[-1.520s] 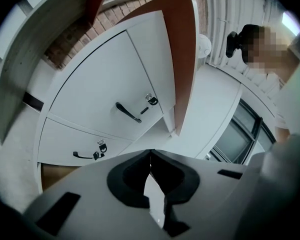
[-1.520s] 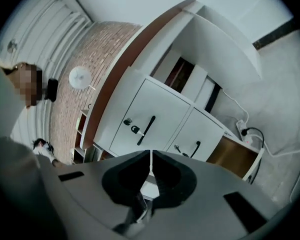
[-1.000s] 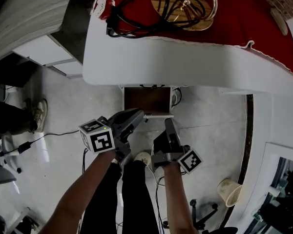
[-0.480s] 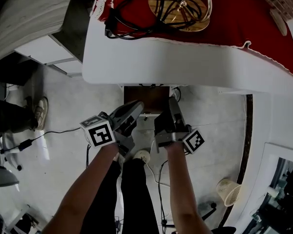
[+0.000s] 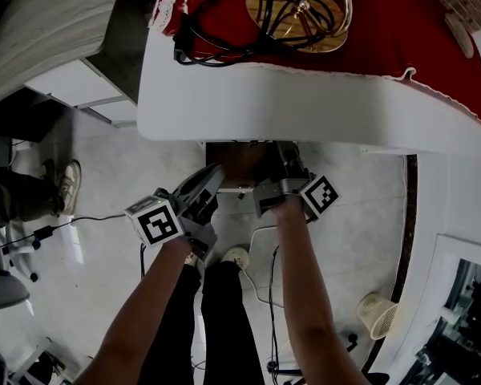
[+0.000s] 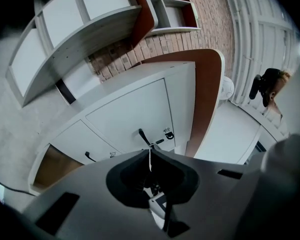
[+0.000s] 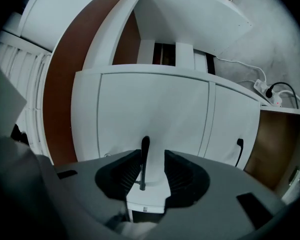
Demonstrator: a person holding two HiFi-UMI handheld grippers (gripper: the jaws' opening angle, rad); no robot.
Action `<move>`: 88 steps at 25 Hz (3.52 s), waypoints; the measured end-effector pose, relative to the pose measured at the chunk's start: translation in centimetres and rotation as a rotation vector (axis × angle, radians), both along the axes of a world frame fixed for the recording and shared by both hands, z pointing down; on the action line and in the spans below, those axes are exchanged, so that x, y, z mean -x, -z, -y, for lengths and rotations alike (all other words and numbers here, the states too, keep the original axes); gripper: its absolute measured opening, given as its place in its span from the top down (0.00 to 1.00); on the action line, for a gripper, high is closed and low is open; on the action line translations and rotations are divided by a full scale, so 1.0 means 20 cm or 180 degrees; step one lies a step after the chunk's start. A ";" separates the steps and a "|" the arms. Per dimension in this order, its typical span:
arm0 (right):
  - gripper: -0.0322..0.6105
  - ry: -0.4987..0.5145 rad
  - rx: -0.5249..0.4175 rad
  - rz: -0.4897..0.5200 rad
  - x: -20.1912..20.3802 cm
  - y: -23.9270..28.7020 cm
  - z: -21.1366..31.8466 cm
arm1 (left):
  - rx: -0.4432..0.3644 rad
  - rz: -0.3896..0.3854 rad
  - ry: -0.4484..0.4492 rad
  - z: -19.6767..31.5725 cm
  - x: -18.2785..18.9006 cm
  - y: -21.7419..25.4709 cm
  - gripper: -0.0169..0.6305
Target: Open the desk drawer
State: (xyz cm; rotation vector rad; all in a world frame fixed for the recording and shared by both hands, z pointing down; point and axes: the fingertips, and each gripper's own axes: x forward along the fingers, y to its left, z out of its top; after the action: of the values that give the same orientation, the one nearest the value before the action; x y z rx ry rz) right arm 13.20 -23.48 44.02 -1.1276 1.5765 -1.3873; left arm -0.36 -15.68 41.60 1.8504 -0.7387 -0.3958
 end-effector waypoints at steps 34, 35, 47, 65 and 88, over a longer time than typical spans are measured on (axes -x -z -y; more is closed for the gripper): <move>0.90 -0.0369 -0.0044 0.0189 0.03 0.06 -0.34 | 0.0032 0.0223 -0.0267 -0.29 -0.06 0.05 0.96; 0.90 -0.0359 -0.0042 0.0182 0.03 0.06 -0.36 | 0.0035 0.0220 -0.0286 -0.30 -0.07 0.06 0.96; 0.90 -0.0321 -0.0012 0.0110 0.01 0.07 -0.54 | 0.0120 0.0176 -0.0430 -0.41 -0.17 0.04 0.96; 0.90 -0.0377 0.0049 0.0097 0.01 0.05 -0.75 | 0.0088 0.0263 -0.0820 -0.57 -0.22 0.01 0.96; 0.90 -0.0614 0.0389 0.0072 0.02 -0.34 -0.89 | 0.0265 0.0311 -0.1157 -0.73 -0.25 -0.16 0.96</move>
State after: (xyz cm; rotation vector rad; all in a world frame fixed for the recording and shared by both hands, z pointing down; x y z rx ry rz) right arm 12.78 -5.75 50.81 -1.2960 1.3434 -1.3763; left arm 4.59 -1.18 44.83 1.8868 -0.4609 -0.0399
